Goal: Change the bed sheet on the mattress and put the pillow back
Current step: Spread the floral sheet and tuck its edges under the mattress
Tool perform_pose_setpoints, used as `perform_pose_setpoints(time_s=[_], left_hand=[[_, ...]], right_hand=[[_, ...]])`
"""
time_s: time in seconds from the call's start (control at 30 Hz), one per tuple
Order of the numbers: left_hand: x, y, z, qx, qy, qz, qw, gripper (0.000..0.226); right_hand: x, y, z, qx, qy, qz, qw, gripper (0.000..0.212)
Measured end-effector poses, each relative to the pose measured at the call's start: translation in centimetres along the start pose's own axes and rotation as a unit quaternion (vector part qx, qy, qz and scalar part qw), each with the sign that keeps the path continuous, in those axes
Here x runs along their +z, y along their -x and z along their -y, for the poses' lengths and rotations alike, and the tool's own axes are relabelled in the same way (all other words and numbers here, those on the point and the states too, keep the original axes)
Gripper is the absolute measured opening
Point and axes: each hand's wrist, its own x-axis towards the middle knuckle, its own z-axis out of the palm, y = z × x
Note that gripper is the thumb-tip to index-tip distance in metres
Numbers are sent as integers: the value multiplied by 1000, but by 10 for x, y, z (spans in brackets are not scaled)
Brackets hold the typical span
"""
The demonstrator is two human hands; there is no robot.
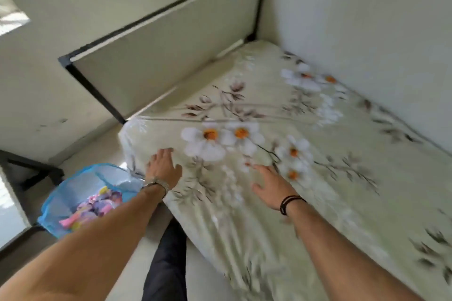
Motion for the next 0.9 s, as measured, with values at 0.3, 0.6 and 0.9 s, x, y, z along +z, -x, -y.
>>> perform_pose_setpoints(time_s=[0.3,0.6,0.9], left_hand=[[121,249,-252,218,29,306,926,45],[227,381,-389,335,-72,377,860,15],[400,576,-555,490,-202,353,771,28]], right_hand=[[-7,279,-244,289,-138,-15,947,47],[34,434,-370,387,-327,-97,857,42],[113,576,-591,444,-412,-170,777,50]])
